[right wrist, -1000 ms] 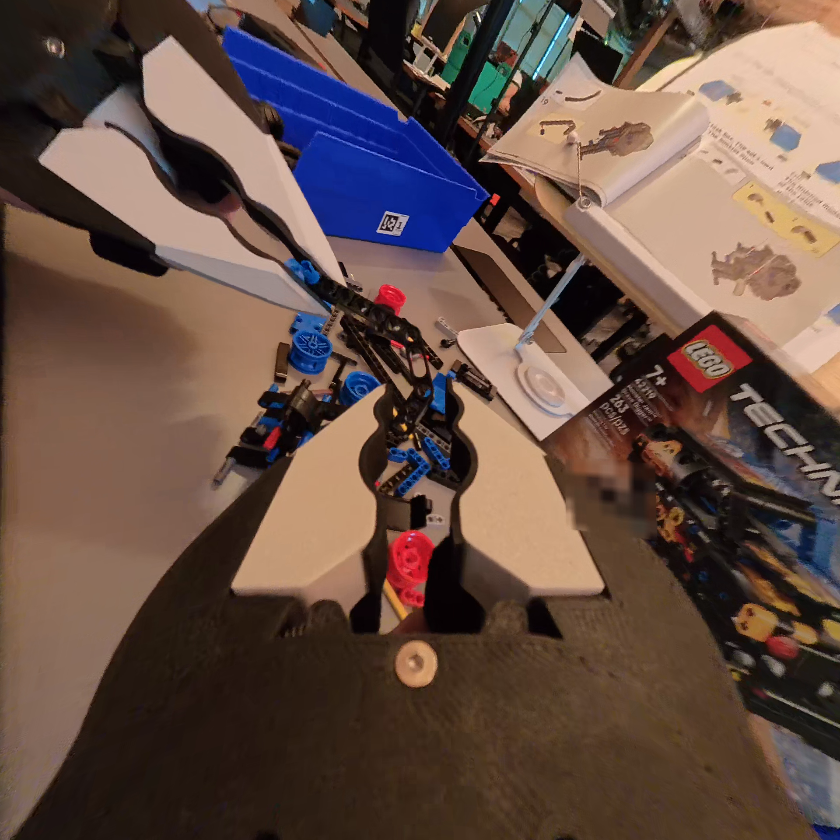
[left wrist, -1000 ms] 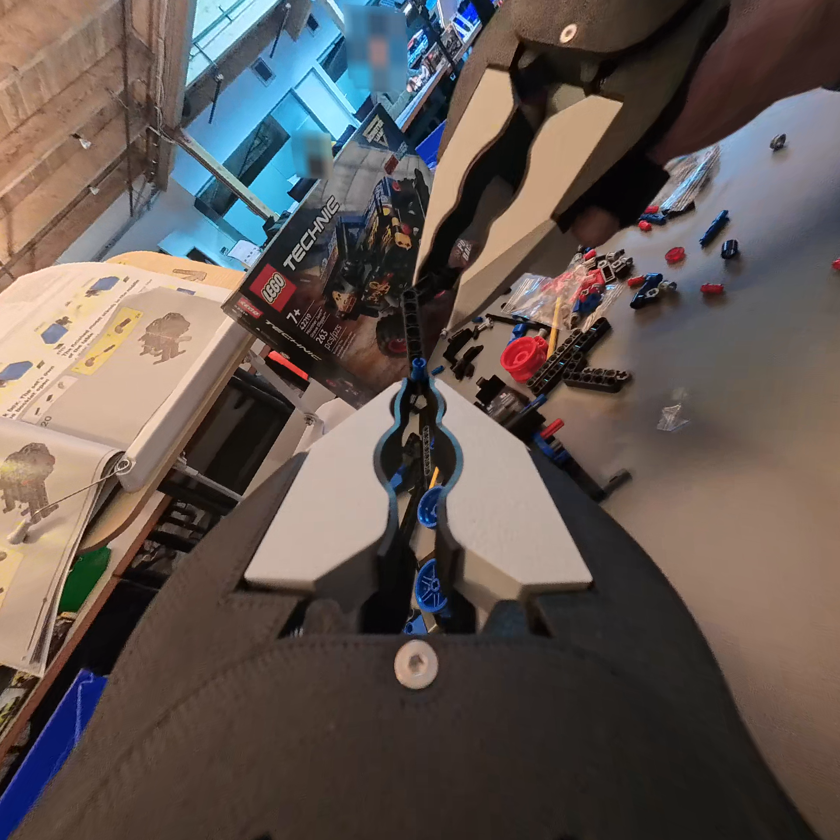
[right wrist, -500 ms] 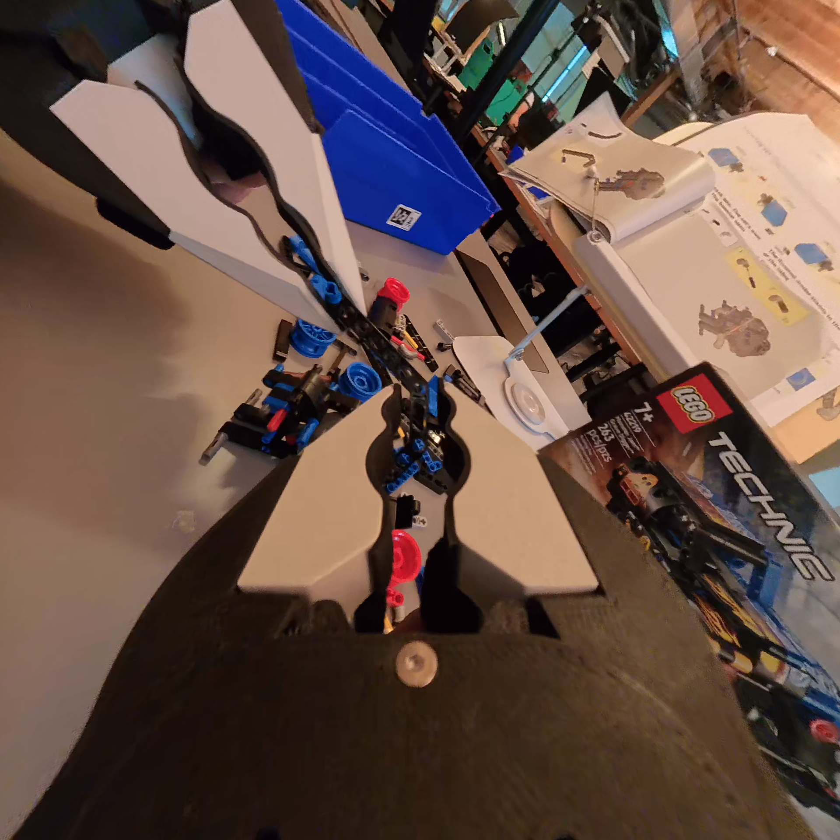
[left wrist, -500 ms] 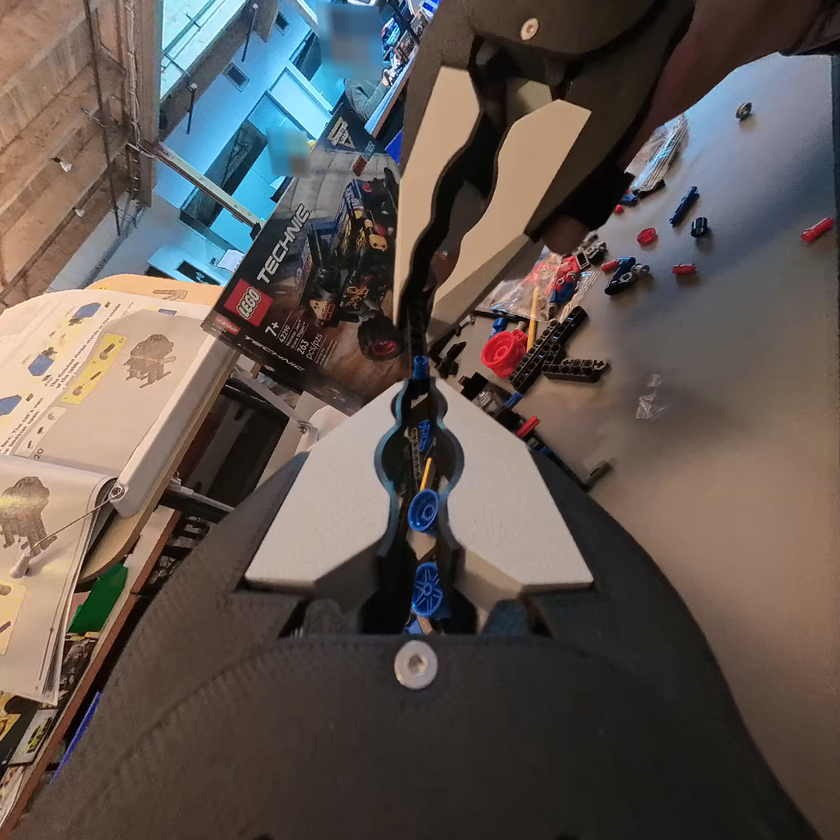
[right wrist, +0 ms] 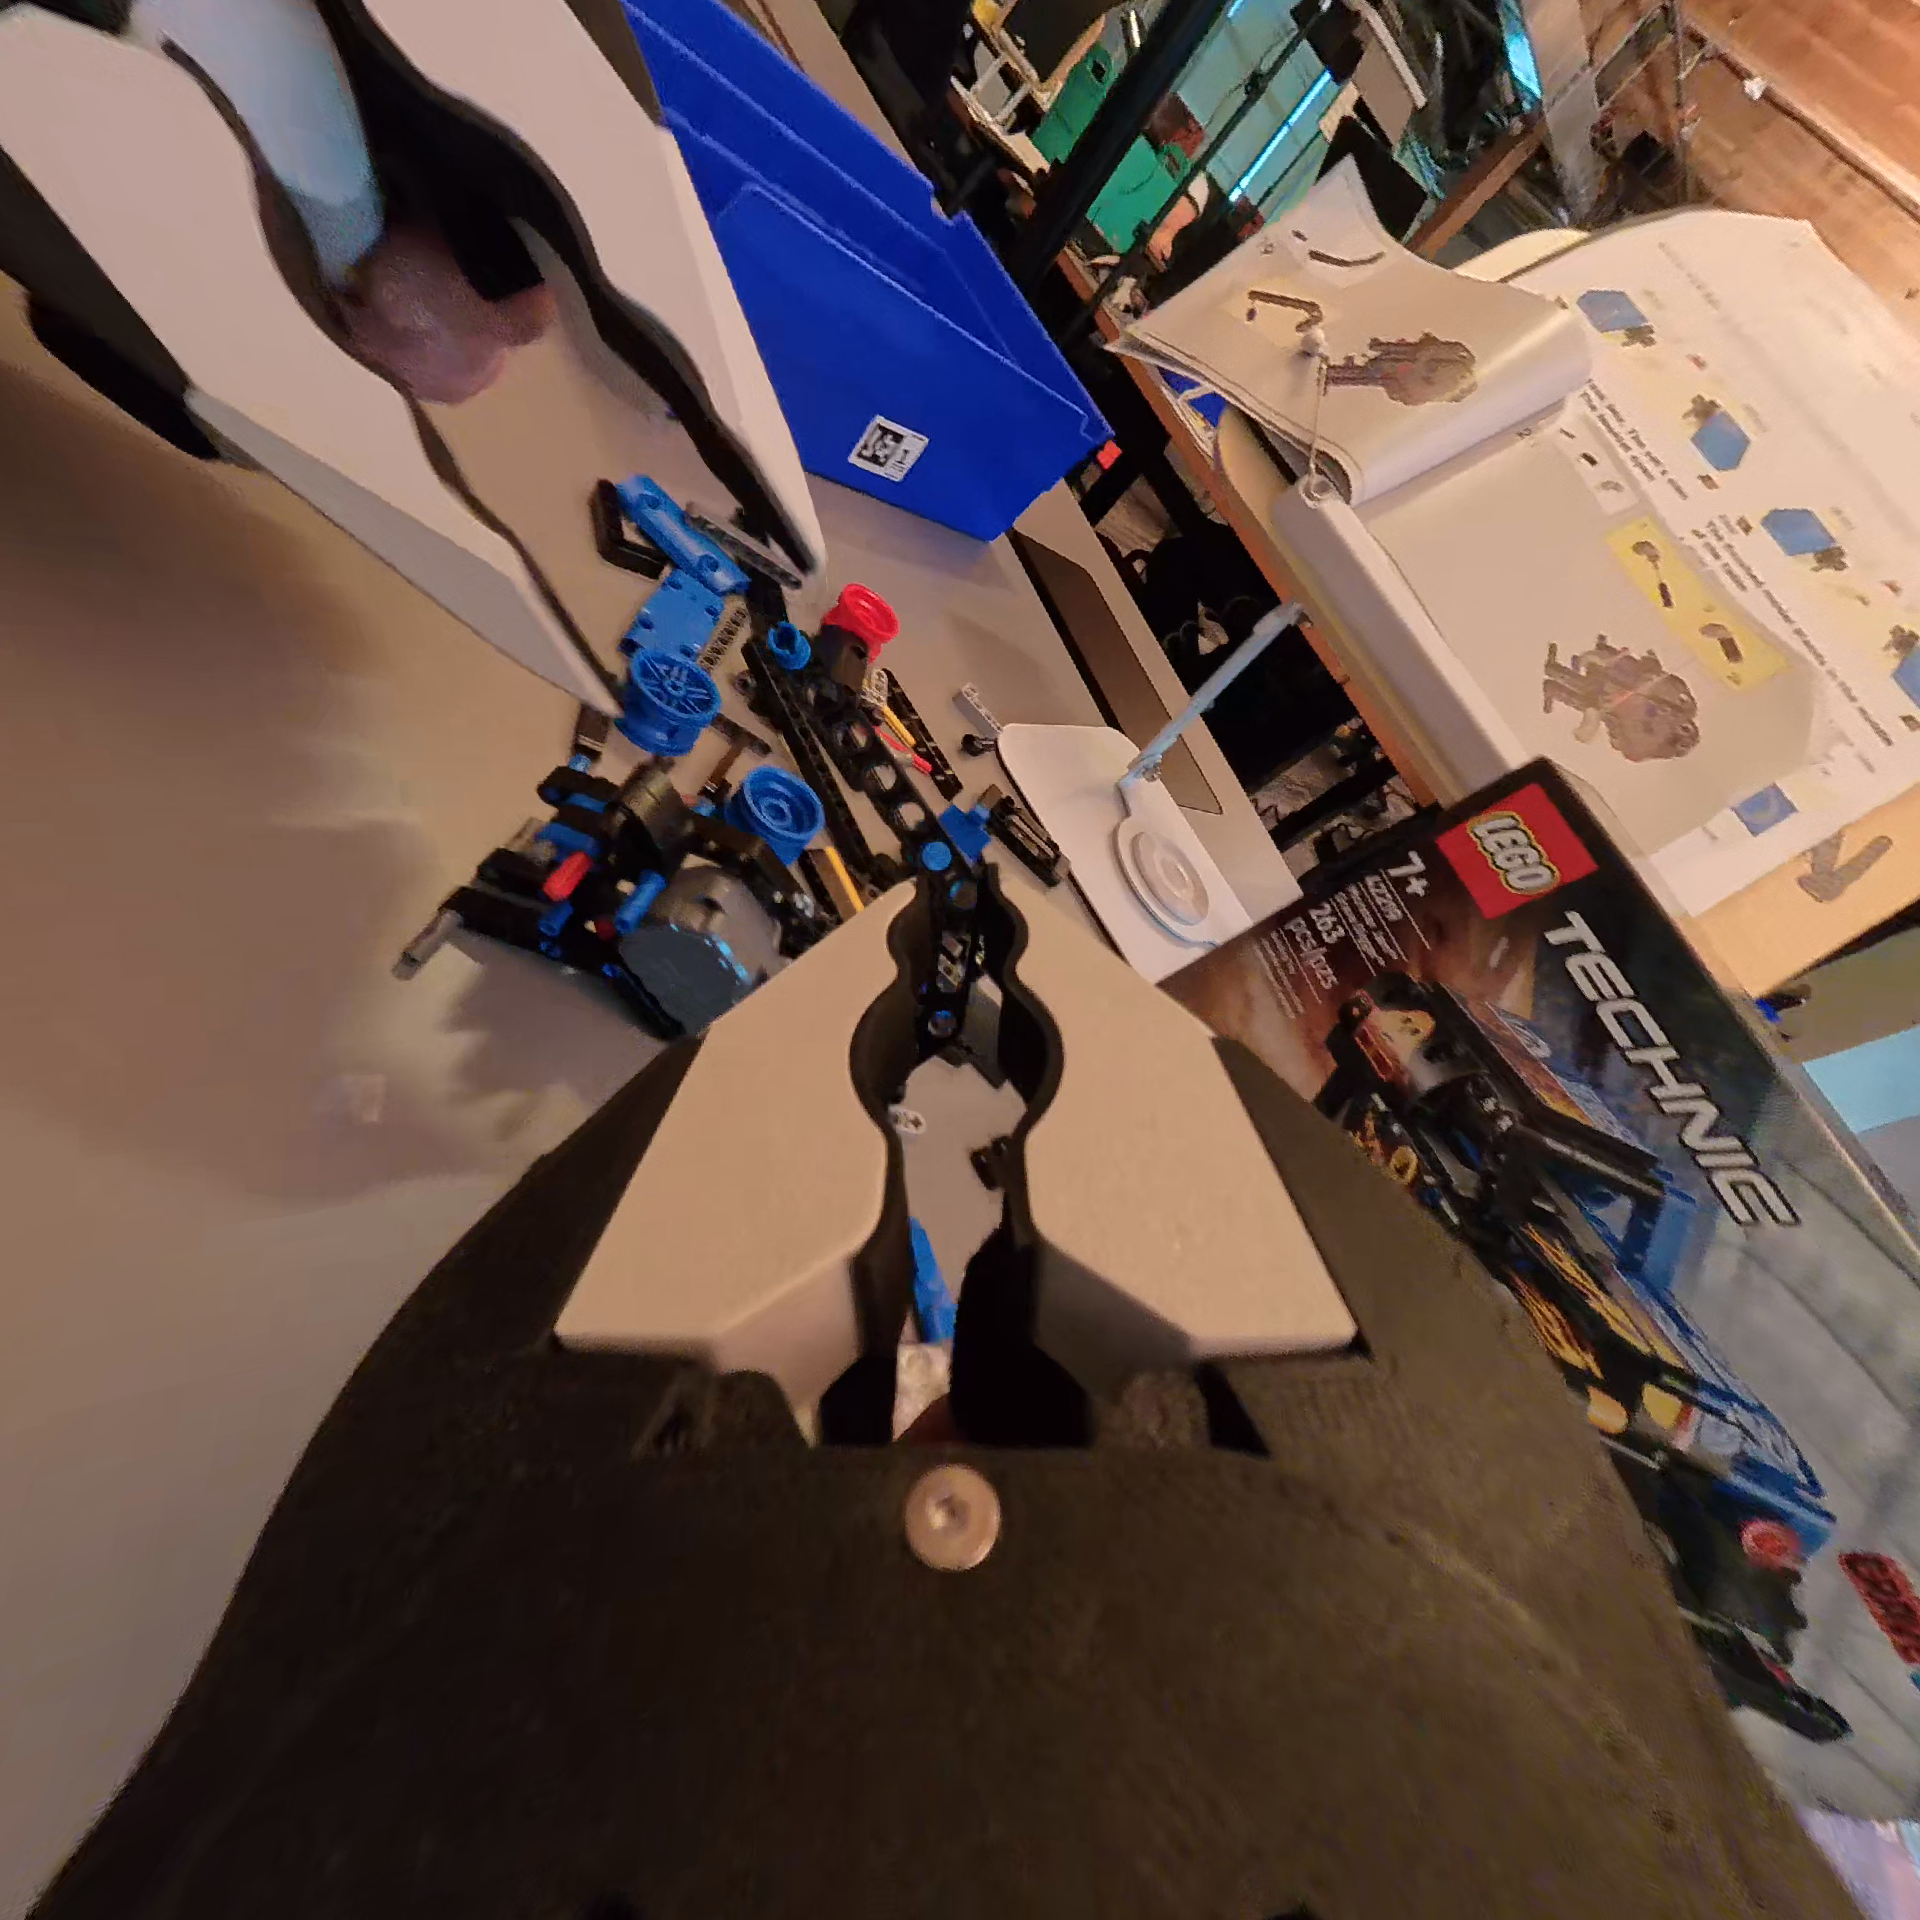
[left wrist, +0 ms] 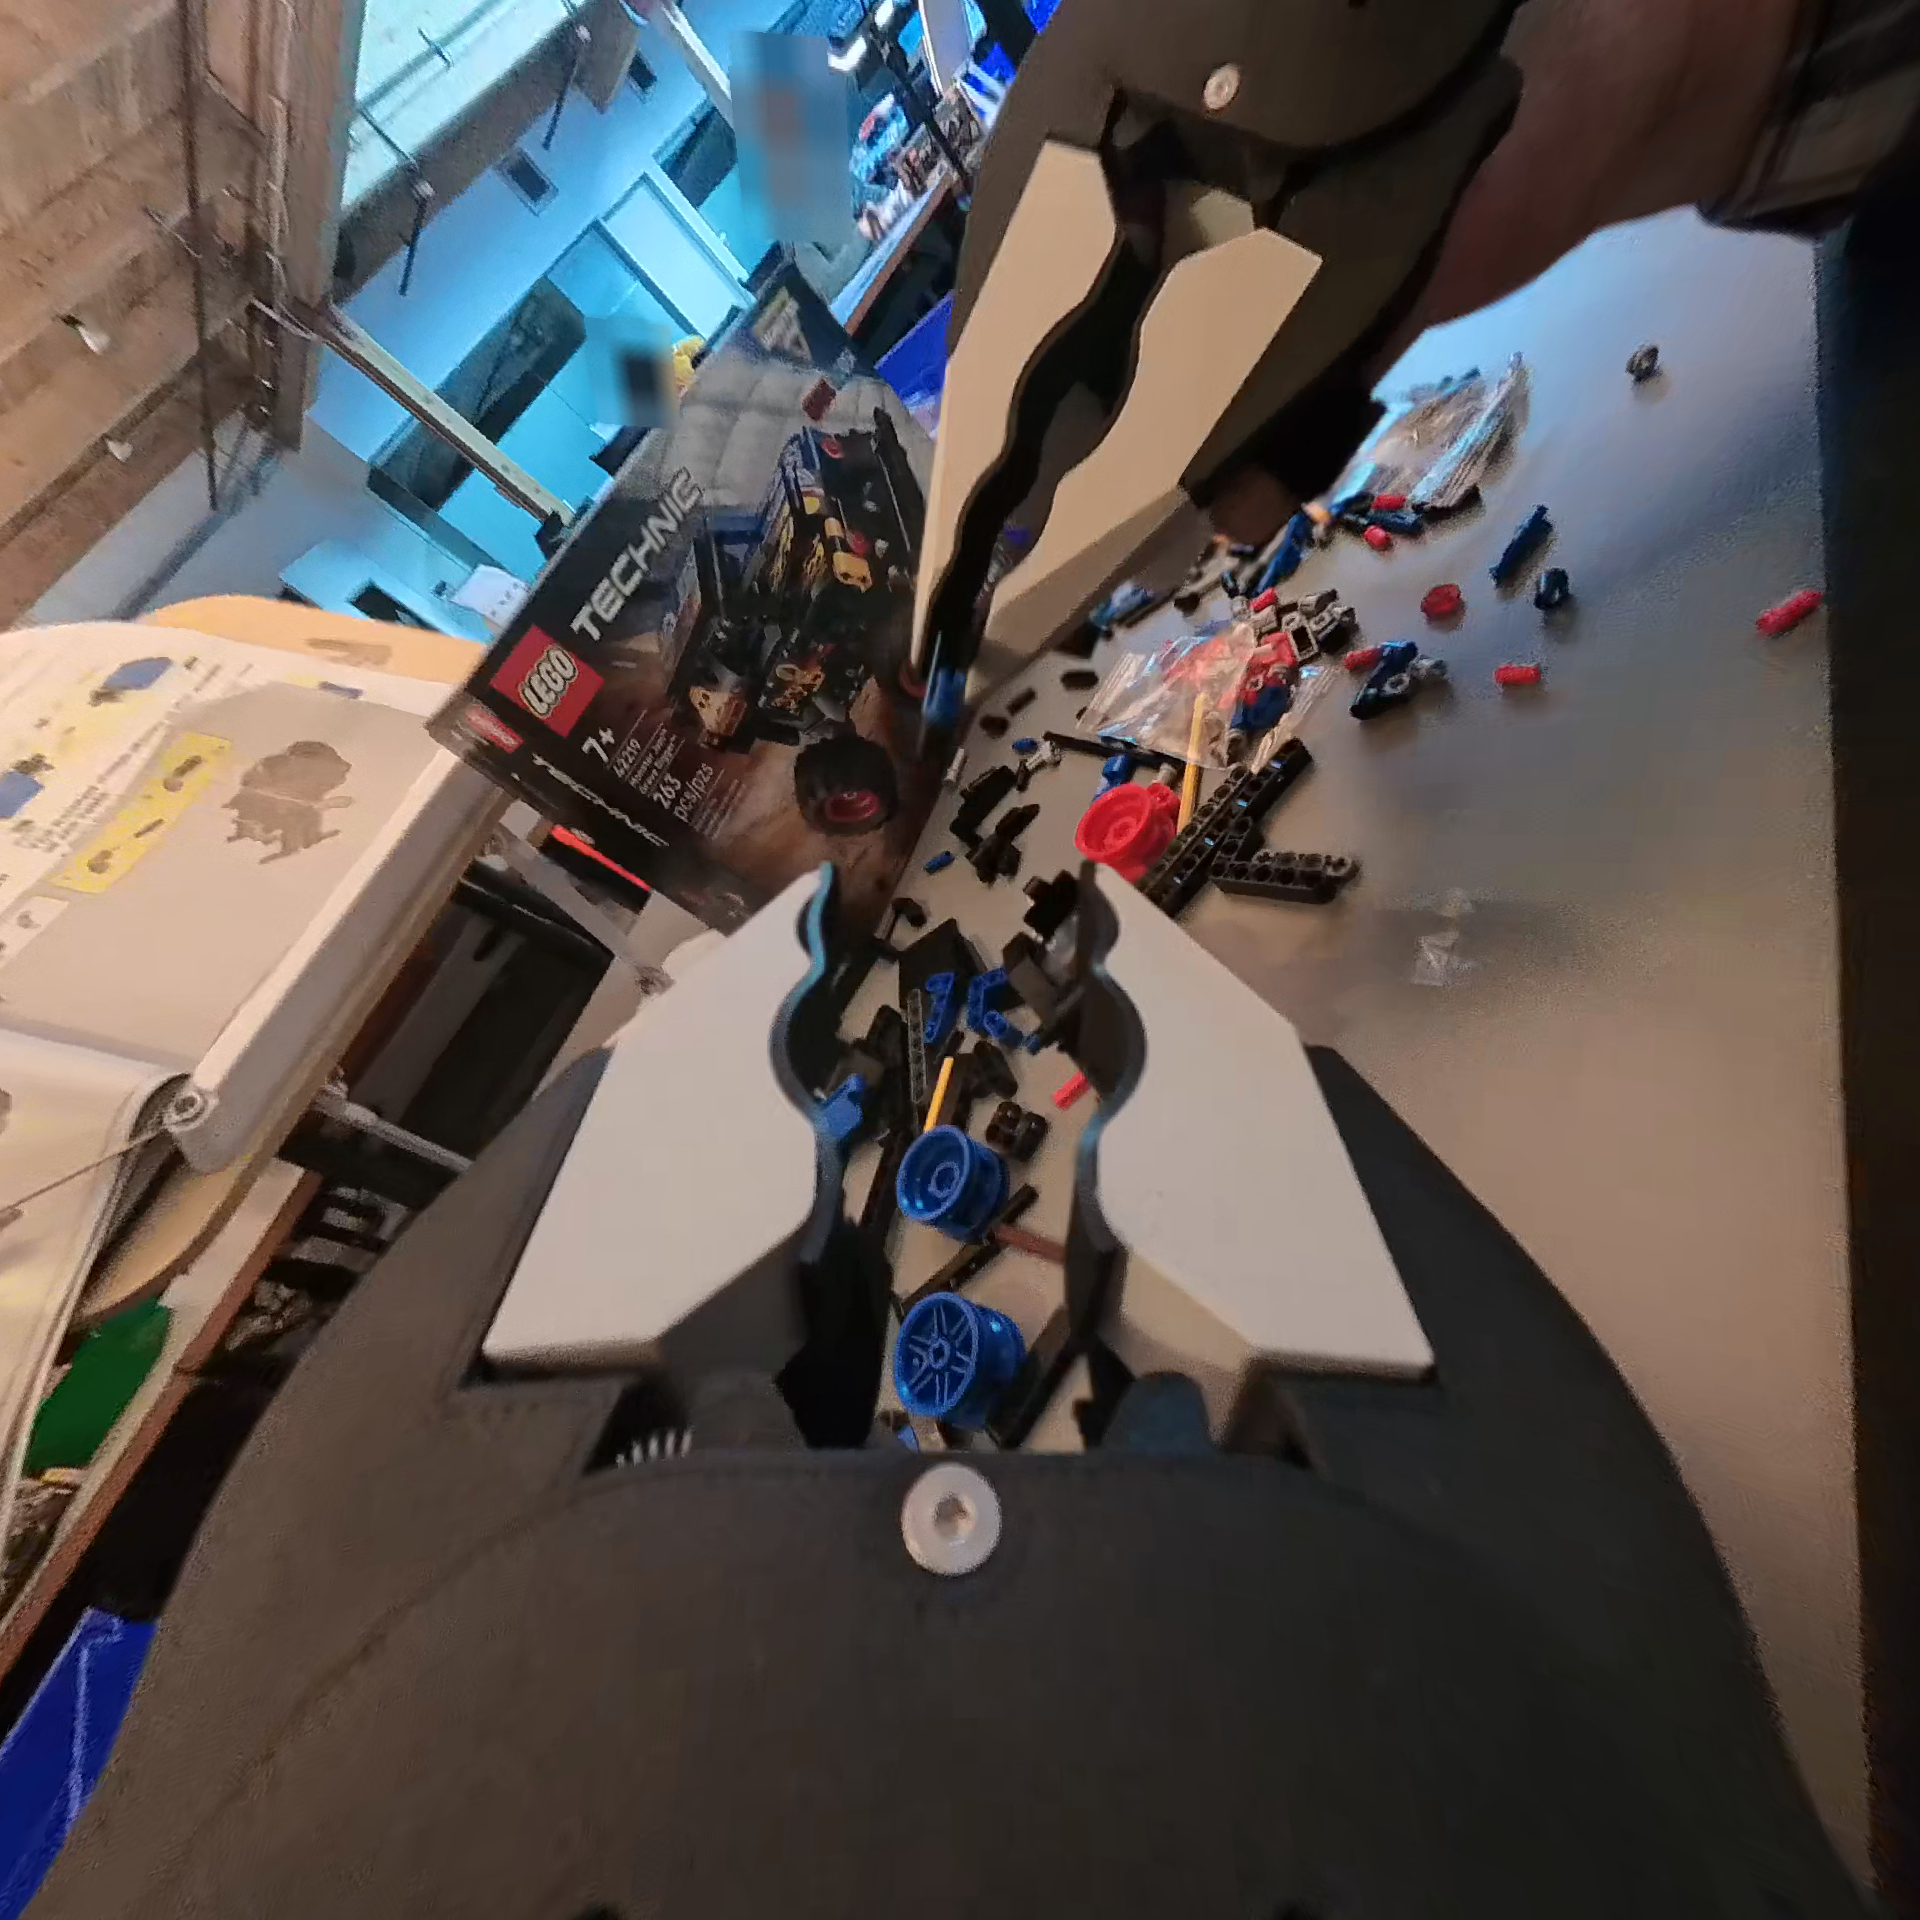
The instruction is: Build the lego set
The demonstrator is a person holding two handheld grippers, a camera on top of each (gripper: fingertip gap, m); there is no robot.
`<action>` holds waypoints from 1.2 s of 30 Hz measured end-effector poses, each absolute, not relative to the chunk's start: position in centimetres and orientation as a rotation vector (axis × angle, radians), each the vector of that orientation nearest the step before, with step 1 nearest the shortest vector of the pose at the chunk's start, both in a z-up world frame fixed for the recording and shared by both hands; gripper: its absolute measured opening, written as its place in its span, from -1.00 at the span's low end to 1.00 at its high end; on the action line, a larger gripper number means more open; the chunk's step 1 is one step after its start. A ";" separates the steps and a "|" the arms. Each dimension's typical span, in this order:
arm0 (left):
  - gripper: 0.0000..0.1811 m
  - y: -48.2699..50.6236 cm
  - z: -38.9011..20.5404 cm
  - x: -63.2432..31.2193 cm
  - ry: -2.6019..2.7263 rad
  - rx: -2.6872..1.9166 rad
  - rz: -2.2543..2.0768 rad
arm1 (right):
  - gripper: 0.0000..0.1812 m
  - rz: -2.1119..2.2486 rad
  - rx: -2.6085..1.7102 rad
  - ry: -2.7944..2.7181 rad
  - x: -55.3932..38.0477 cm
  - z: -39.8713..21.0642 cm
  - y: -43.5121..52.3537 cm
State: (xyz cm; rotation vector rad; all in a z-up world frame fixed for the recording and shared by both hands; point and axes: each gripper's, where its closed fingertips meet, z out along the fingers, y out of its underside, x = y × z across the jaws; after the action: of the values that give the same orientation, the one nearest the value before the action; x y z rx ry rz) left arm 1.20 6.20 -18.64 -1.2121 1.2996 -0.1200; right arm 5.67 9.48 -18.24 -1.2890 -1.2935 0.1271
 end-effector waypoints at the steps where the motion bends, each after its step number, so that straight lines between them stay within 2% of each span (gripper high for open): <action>1: -0.49 6.4 -19.0 0.9 1.306 -1.231 -0.121 | -0.93 0.119 -1.293 -1.295 6.1 -18.3 9.7; 5: -0.38 6.8 -20.6 0.0 1.336 -1.344 -0.179 | -0.92 0.129 -1.293 -1.322 7.1 -19.0 9.7; 14: -0.32 6.4 -25.0 0.3 1.428 -1.581 -0.320 | -0.93 0.142 -1.226 -1.471 6.4 -20.9 7.9; 21: -0.71 7.5 -26.3 0.0 1.502 -1.580 -0.246 | -0.93 0.040 -1.159 -1.568 5.3 -22.8 7.2; 30: -0.74 8.9 -26.4 -0.7 1.711 -1.454 -0.231 | -0.93 -0.058 -1.112 -1.558 4.6 -23.0 7.9; 32: -0.72 9.2 -26.4 -0.7 1.724 -1.444 -0.238 | -0.93 -0.106 -1.092 -1.554 4.4 -22.9 8.2; 34: -0.48 9.1 -26.6 -0.8 1.703 -1.481 -0.273 | -0.93 -0.142 -1.080 -1.558 4.2 -23.1 8.4; 36: -0.35 8.9 -27.0 -1.3 1.706 -1.523 -0.268 | -0.93 -0.157 -1.065 -1.571 3.8 -23.3 8.2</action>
State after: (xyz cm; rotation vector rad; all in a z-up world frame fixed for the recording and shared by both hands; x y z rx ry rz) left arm -1.26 8.90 -27.02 -1.5226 1.7062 -0.2685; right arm 3.84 8.23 -23.30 -1.0650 -1.5715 -0.1572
